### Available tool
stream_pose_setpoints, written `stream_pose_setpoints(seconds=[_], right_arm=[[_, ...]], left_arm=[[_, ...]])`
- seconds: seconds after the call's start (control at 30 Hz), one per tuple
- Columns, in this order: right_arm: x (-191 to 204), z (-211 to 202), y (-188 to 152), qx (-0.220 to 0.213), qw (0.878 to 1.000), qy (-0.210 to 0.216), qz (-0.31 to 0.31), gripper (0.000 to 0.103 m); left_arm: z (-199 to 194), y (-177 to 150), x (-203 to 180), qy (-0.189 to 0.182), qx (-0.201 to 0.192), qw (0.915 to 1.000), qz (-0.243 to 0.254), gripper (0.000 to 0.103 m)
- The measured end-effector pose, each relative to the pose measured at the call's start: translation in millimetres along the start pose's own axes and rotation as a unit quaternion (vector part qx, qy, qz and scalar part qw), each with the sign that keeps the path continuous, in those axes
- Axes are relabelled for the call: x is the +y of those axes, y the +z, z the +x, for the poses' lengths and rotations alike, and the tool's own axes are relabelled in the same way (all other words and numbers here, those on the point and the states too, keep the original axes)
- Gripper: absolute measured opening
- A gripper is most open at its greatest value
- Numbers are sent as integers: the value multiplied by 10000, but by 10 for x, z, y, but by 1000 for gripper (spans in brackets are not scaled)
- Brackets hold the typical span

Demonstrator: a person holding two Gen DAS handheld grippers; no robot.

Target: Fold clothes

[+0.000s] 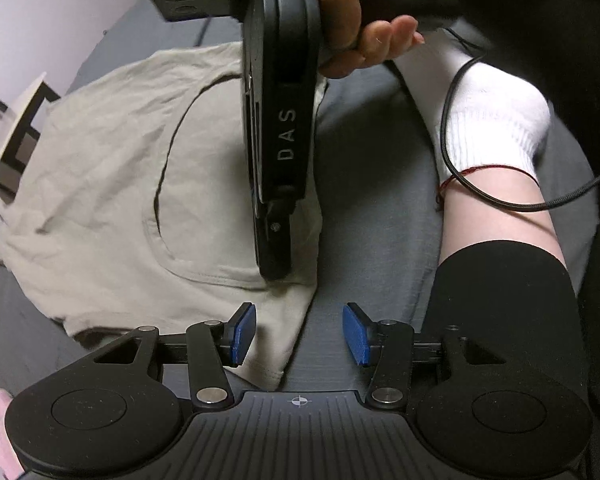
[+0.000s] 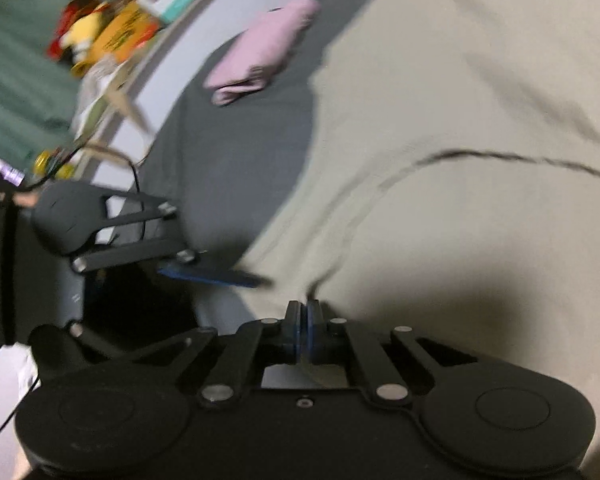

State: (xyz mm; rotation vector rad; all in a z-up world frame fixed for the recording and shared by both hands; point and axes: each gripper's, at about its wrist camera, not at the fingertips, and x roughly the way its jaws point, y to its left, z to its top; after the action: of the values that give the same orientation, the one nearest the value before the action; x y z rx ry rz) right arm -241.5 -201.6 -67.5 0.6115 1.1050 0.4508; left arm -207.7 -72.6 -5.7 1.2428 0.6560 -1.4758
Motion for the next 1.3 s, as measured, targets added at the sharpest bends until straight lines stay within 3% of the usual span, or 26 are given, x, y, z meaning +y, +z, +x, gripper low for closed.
stream_pose_setpoints(seconds=[0.17,0.3,0.37,0.4,0.43,0.5,0.57,0.6,0.73,0.8,0.87,0.9,0.93,1.0,1.1,1.2,1.3], right_arm=[[-228,84,-81,-197,9978,84,621,3],[-204,80,-130,-238,9977,18,627,3],[-181,99,-151,-201,9981,-59,573,3],[-172,93,-164,-205,9981,-75,573,3],[-157,78,-174,-217,9981,-100,573,4],[-115,32,-187,-227,9981,-160,551,9],[-52,-55,-183,-305,9981,-240,473,30],[-3,-147,-157,-456,9978,-340,352,32],[227,-595,119,-1378,9856,-964,-187,32],[368,-832,387,-1903,9736,-1199,-387,33],[504,-1001,682,-2332,9613,-1363,-543,43],[562,-1051,834,-2498,9557,-1435,-603,49],[608,-1045,1022,-2593,9504,-1577,-677,57],[672,-978,1446,-2717,9410,-1838,-836,57],[564,-720,2074,-2554,9448,-1934,-688,54],[397,-251,2667,-2155,9471,-2284,-658,47],[251,280,3095,-1669,9395,-2873,-828,42]], left_arm=[[-20,-25,99,-106,-306,9991,-260,49],[-120,-47,333,15,-771,9941,-767,49],[-190,-120,582,204,-1178,9823,-1440,49],[-230,-179,723,354,-1438,9709,-1883,50],[-271,-242,867,512,-1704,9559,-2338,53],[-276,-382,1155,1400,-2049,9042,-3477,82],[-198,-493,1405,2286,-1982,8405,-4495,86],[-136,-541,1531,2620,-1839,8076,-4953,86],[137,-622,1868,3169,-1115,7224,-6044,86],[248,-595,1890,3391,-1154,7002,-6176,86],[324,-542,1839,3528,-1265,6835,-6264,86],[360,-524,1792,3513,-1369,6810,-6277,86],[381,-510,1759,3439,-1496,6848,-6249,86],[414,-441,1711,3249,-1675,7099,-6020,86],[460,-296,1649,3201,-1831,7498,-5494,86],[427,-196,1577,2871,-2308,7761,-5118,86],[402,-108,1504,2554,-2745,7993,-4696,86]])
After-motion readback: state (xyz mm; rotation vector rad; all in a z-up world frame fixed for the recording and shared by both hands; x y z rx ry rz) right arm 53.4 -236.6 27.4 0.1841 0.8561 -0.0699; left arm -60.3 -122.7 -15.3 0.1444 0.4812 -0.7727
